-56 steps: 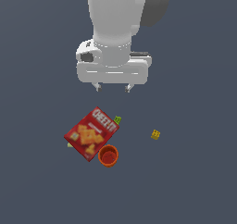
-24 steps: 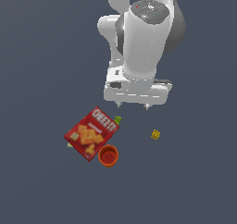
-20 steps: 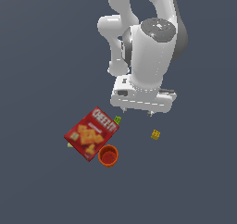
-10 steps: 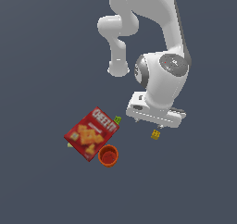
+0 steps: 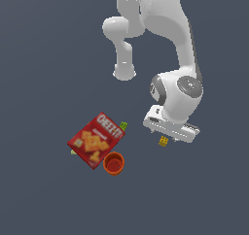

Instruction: Pick up a designated object from a clutter of objects.

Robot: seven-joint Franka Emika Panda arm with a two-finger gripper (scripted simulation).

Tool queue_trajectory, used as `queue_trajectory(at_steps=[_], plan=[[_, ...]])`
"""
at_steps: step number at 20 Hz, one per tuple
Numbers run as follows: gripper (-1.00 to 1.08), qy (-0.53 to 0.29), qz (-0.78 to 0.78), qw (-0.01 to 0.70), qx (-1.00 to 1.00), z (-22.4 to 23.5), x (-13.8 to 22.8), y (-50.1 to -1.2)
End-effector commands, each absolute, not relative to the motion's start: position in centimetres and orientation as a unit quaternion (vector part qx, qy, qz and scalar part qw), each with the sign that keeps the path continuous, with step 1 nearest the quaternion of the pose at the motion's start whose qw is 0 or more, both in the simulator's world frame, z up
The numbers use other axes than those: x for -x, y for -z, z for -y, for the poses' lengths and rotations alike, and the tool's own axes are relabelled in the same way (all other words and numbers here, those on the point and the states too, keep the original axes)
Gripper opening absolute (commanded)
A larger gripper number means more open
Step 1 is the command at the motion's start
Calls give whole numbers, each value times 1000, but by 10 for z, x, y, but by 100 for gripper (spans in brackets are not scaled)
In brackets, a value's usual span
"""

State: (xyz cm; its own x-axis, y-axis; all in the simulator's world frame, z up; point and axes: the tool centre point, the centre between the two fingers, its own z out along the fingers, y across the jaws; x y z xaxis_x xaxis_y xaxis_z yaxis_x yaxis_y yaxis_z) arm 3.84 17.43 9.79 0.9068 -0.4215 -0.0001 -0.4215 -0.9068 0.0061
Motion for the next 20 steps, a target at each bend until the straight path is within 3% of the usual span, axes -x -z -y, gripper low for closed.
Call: queue_trajectory(at_steps=[1,20], plan=[[100,0,227,2,-974,-182,-37,-88],[100,0,243,0,-970,-193,-32,-46]])
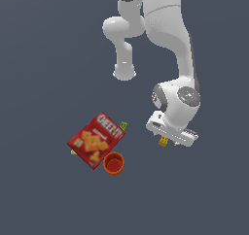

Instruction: Pick up a designated object from a clutter of objects.

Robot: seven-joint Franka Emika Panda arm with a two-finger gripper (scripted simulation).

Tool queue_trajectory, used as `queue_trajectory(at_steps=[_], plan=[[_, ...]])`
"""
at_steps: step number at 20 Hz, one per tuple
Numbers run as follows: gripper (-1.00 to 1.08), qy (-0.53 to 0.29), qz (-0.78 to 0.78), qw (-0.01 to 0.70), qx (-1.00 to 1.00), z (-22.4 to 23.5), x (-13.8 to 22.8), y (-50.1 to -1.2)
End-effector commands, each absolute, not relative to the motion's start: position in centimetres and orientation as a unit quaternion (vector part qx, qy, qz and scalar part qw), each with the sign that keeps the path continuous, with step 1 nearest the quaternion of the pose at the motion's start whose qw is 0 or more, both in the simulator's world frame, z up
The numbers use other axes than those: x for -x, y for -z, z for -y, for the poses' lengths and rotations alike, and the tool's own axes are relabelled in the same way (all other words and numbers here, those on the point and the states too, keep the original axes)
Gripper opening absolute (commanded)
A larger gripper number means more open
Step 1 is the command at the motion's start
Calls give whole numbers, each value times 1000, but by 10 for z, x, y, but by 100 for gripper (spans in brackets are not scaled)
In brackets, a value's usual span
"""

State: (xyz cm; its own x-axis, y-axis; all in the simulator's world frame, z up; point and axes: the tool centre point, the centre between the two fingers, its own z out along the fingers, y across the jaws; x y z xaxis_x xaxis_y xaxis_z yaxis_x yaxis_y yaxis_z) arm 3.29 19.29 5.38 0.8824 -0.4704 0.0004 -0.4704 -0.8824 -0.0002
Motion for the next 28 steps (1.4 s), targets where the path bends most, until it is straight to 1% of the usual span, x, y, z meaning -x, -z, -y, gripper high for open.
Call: queue_trajectory(at_steps=[1,5,9,10,22,28], plan=[[100,0,-243,0,970,-193,-32,-41],[100,0,-243,0,970,-193,-32,-26],[100,0,-244,0,970,-193,-33,-22],[-100,0,-244,0,970,-193,-33,-22],[-100,0,-244,0,970,-192,-33,-23],[-100,0,-244,0,970,-180,-33,-37]])
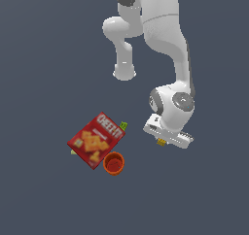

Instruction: Pick up a designated object from a clutter of objects.

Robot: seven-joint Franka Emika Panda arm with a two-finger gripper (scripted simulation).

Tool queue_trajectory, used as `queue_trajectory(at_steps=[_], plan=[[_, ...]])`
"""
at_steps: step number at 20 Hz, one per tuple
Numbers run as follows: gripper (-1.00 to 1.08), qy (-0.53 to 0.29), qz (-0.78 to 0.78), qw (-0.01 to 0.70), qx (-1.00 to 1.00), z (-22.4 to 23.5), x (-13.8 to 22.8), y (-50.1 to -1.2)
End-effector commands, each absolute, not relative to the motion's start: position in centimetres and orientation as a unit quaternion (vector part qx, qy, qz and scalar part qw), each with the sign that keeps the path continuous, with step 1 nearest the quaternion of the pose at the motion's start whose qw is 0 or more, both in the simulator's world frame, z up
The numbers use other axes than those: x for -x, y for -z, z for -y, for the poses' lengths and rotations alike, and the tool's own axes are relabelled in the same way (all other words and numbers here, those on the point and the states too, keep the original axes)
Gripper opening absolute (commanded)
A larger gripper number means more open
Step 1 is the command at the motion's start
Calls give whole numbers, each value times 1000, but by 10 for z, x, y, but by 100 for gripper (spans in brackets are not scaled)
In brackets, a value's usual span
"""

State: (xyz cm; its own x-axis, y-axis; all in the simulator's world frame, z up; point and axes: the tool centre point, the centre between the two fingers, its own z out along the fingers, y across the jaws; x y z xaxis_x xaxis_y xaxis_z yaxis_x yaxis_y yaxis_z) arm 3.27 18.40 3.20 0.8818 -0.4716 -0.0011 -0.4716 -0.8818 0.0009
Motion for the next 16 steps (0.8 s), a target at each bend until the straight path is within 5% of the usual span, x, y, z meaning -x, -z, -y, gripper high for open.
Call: queue_trajectory(at_steps=[1,16], plan=[[-100,0,244,0,-970,-176,-34,-41],[-100,0,243,-1,-970,-69,-38,-160]])
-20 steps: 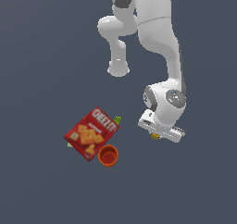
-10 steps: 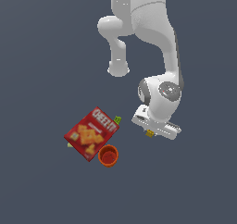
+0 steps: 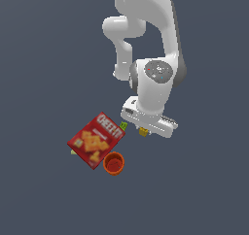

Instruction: Pick up a designated object from a clutter of objects.

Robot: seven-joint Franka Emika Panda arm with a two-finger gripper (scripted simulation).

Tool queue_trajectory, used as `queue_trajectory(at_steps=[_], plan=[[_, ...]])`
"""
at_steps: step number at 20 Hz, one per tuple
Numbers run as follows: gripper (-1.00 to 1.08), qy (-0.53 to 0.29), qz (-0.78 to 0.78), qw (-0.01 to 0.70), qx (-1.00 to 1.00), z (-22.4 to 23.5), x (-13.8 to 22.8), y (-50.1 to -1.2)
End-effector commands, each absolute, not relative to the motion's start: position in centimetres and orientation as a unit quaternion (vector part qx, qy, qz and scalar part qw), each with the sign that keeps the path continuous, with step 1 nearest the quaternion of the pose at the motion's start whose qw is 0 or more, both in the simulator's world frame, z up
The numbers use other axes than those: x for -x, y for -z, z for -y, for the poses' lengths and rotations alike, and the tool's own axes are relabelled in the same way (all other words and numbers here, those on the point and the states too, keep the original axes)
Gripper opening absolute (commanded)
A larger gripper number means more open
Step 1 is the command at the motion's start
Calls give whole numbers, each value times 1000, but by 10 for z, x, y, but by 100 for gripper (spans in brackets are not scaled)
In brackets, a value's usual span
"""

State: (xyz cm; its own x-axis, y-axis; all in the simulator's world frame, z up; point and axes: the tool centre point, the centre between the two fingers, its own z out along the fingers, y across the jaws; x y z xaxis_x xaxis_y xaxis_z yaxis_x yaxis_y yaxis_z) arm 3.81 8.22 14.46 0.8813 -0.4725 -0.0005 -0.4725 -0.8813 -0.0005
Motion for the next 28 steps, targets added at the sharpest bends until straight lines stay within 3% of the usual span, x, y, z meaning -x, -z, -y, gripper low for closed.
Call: queue_trajectory(at_steps=[1,17,28], plan=[[-100,0,-243,1,970,-60,-39,-169],[-100,0,-243,1,970,74,-50,-320],[-100,0,-244,0,970,120,-57,-371]])
